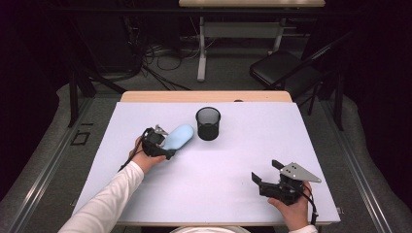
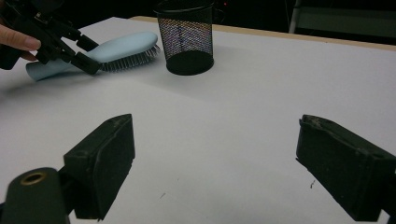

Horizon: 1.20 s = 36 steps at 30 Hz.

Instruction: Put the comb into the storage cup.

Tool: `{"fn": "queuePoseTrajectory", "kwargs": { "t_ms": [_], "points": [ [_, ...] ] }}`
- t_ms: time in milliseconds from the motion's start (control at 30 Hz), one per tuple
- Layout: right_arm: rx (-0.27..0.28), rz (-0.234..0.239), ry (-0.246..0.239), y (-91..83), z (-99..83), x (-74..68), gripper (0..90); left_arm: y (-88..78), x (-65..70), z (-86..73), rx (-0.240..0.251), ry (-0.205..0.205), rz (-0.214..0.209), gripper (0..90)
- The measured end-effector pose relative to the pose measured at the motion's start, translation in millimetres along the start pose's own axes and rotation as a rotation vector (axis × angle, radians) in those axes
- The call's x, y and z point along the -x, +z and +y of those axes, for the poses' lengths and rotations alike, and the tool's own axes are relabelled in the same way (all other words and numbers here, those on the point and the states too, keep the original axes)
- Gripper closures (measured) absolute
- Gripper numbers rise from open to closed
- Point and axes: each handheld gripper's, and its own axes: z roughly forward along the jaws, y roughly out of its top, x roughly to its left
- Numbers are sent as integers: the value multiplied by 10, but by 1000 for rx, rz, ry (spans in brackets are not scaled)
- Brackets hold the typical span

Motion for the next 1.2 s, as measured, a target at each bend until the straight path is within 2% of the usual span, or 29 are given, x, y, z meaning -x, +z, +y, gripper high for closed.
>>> {"fn": "queuePoseTrajectory", "kwargs": {
  "t_ms": [267, 433, 600, 700, 867, 1200],
  "points": [
    [2, 3, 1, 0, -1, 3, 118, 34, 11, 4, 0, 19, -2, 341],
    [1, 5, 0, 2, -2, 2, 123, 29, -9, -4, -1, 0, -43, 395],
    [0, 5, 1, 3, -3, 2, 127, 29, -18, -10, -1, -15, -58, 436],
    [-1, 5, 0, 4, -4, 3, 129, 30, -13, -16, 4, -25, -56, 442],
    [0, 6, -1, 3, -4, 4, 136, 21, -17, -30, 11, -16, -56, 467],
    [-3, 8, 0, 3, -5, 4, 139, -5, -14, -45, 11, -12, -53, 608]
  ]
}}
